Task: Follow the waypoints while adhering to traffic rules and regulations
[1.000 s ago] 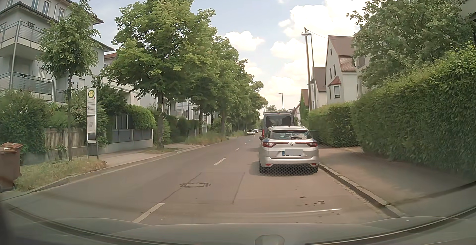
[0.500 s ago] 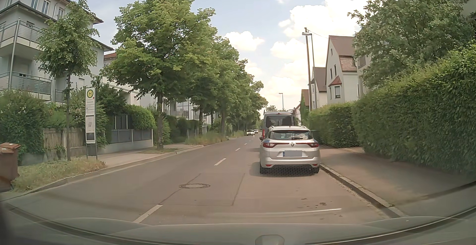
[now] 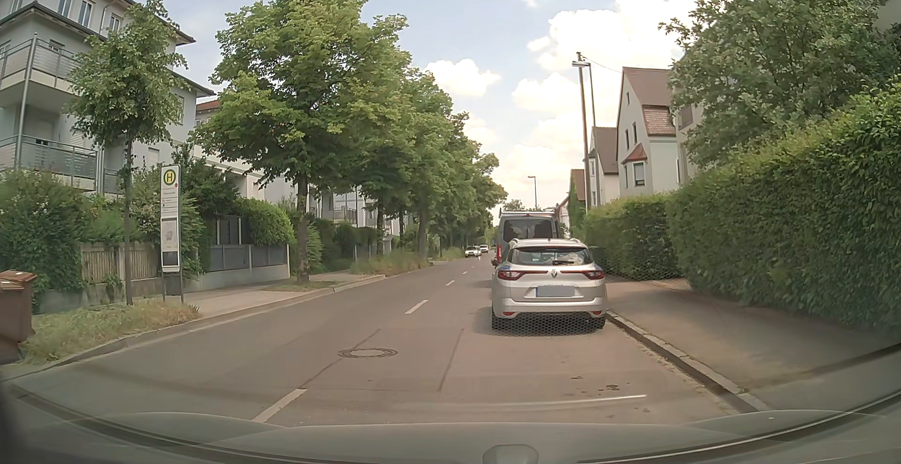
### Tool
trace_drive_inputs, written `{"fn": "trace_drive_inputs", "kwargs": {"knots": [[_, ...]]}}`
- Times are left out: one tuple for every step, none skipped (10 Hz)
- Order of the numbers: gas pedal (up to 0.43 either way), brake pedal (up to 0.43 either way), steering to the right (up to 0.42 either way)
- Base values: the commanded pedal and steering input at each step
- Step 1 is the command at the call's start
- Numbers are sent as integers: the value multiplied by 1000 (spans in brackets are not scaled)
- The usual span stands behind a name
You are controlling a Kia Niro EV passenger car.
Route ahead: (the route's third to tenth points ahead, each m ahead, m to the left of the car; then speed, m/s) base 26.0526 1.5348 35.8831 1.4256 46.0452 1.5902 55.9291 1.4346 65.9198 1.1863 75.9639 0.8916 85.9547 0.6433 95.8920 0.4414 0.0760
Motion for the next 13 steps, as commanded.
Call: {"fn": "trace_drive_inputs", "kwargs": {"knots": [[0,134,-18],[0,134,-18],[0,134,-18],[0,134,-18],[0,140,-18],[0,134,-18],[0,134,-17],[0,134,-18],[0,134,-18],[0,140,-18],[0,140,-18],[0,134,-18],[0,134,-18]]}}
